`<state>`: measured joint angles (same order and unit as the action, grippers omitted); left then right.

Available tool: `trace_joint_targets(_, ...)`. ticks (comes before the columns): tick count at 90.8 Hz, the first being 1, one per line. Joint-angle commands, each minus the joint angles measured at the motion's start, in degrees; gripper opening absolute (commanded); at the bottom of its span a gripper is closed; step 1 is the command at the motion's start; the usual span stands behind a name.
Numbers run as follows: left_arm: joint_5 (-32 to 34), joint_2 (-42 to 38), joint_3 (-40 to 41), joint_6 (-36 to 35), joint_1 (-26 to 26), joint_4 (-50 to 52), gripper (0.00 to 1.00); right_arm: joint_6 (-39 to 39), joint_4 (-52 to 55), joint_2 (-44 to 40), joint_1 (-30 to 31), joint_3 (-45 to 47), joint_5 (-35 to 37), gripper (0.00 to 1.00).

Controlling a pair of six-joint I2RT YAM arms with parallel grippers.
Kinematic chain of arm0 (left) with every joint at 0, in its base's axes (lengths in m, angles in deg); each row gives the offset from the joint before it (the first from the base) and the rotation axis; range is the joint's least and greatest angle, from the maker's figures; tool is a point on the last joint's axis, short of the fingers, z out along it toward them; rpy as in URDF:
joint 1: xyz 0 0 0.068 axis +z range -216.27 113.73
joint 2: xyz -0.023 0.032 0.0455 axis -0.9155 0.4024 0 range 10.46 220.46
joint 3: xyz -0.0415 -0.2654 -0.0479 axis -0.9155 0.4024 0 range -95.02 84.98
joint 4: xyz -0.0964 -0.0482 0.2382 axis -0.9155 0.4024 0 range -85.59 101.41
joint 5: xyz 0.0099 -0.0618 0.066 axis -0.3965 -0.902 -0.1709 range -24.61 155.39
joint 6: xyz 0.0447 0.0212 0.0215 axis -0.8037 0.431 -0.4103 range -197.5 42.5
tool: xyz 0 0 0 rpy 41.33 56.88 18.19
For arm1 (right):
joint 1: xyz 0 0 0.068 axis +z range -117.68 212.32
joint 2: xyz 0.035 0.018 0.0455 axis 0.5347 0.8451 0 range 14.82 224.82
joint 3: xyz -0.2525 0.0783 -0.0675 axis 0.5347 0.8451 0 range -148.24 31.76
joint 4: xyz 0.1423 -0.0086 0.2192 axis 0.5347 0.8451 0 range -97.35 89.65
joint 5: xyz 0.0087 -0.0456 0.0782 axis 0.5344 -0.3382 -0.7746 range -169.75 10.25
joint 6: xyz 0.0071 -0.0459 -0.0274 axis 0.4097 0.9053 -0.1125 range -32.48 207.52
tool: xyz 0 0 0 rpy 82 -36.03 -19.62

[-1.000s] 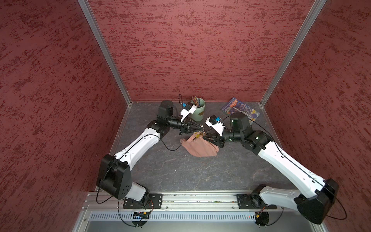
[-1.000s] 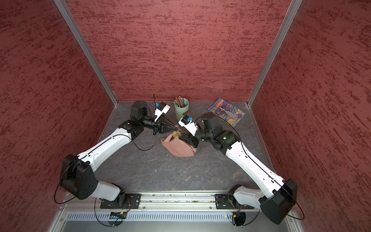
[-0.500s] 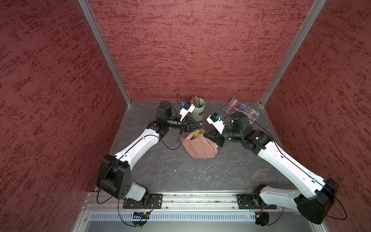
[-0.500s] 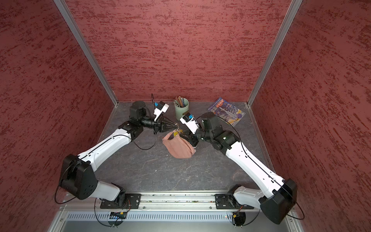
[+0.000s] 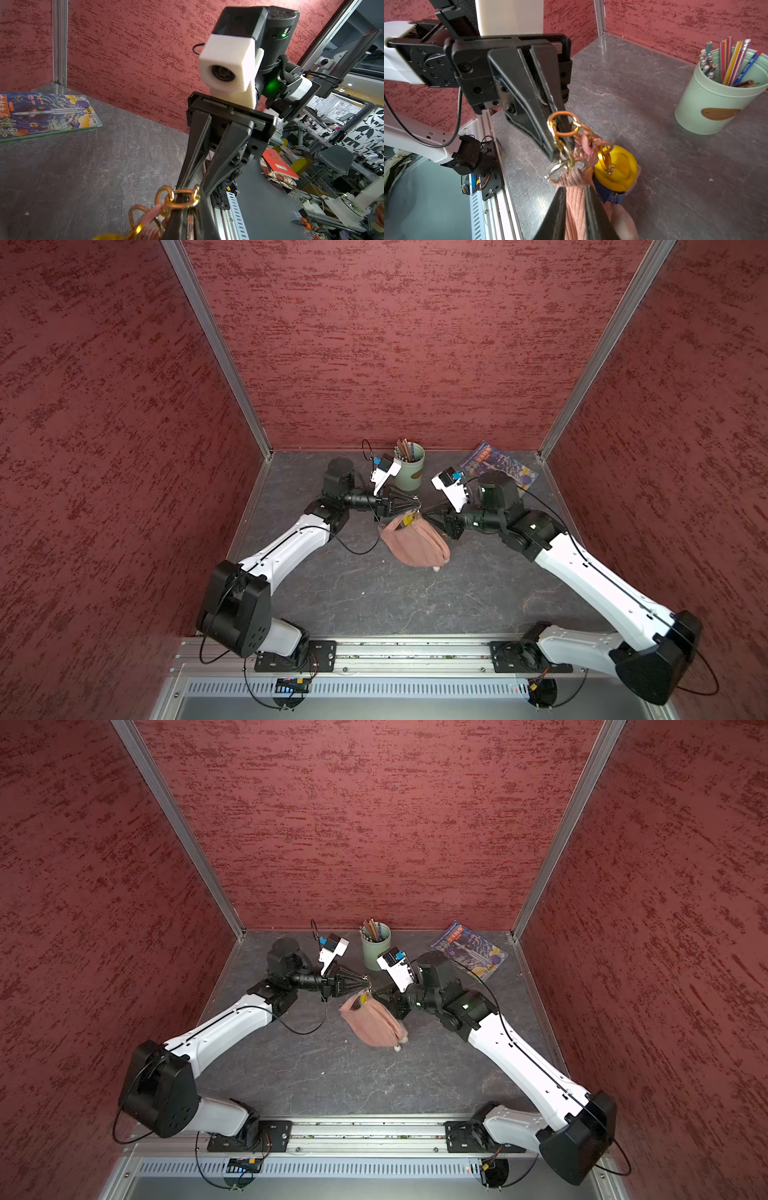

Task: Remove the decoration from the bag
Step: Remove the decoration item from the bag, then adjust the decoration item at the center of the board.

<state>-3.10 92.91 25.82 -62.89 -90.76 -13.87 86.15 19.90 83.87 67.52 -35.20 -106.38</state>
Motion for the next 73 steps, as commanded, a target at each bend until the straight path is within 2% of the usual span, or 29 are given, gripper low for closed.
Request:
trace_joint_targets(1,1.3,-2.2,0.7,1.5,0.2,-4.5,0.00,-1.6,-1.1,-0.6,0.3,0.1,2.0,0.20)
trace_joint_targets(12,5.5,-3.0,0.3,-0.6,1.1,0.2,0.00,-5.1,-1.3,-1.0,-0.9,1.1,4.6,0.24)
trace_joint_targets(21,11.9,-4.0,-0.7,-2.4,2.9,7.2,0.00,-9.5,1.1,-1.5,-2.2,2.3,10.8,0.33)
trace_joint_targets(27,13.7,-4.3,-1.6,-1.9,4.1,10.7,0.00,-14.2,3.7,-1.7,-2.9,3.5,16.5,0.39)
trace_joint_targets(40,13.8,-5.5,-2.0,-1.7,4.3,16.4,0.00,-25.6,12.3,-2.3,-4.0,7.1,27.8,0.46)
trace_joint_targets(54,14.1,-6.0,-3.5,-1.7,4.6,25.7,0.00,-36.8,21.8,-1.1,-4.4,10.9,33.9,0.52)
trace_joint_targets(64,14.2,-5.9,-5.6,-2.2,5.1,33.0,0.00,-40.0,22.8,2.8,-4.3,11.8,35.0,0.55)
trace_joint_targets(73,14.1,-6.3,-5.9,-3.2,5.4,35.9,0.00,-39.7,19.5,6.8,-4.4,11.6,36.1,0.57)
